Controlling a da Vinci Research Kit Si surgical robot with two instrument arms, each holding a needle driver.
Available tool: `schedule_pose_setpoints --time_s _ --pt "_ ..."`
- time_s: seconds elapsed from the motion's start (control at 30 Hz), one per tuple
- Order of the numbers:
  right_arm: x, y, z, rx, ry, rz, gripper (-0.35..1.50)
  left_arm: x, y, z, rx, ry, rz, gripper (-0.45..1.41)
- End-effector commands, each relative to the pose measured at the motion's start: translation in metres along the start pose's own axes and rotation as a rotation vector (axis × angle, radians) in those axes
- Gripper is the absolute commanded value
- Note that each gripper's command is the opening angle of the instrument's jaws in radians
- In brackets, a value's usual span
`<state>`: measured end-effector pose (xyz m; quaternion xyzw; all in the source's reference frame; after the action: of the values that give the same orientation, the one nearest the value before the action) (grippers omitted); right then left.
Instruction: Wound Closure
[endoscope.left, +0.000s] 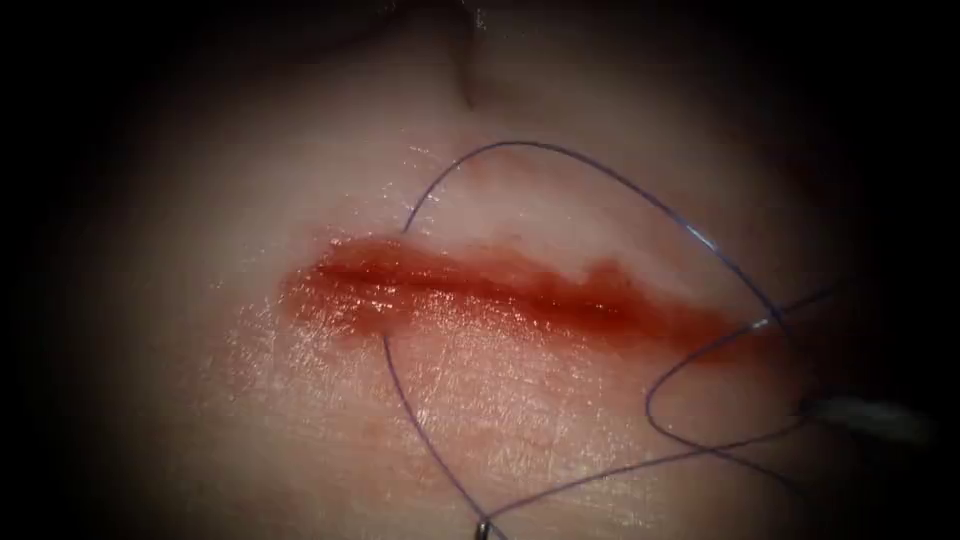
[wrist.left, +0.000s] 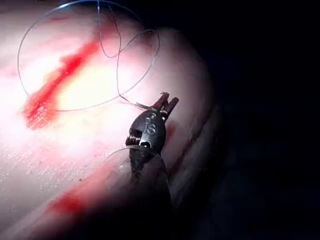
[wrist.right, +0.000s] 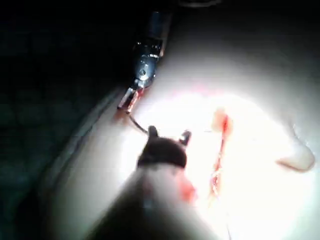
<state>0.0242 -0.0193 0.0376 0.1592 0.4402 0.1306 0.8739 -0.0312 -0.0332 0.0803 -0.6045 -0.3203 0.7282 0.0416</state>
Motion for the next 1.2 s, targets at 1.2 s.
schedule_pose_setpoints --time_s 1.2 --pt "-0.012 0.0018 0.0281 -0.109 -0.458 0.519 0.49 -0.0011 0.001 0.0024 -0.044 -0.005 -0.006 -0.45"
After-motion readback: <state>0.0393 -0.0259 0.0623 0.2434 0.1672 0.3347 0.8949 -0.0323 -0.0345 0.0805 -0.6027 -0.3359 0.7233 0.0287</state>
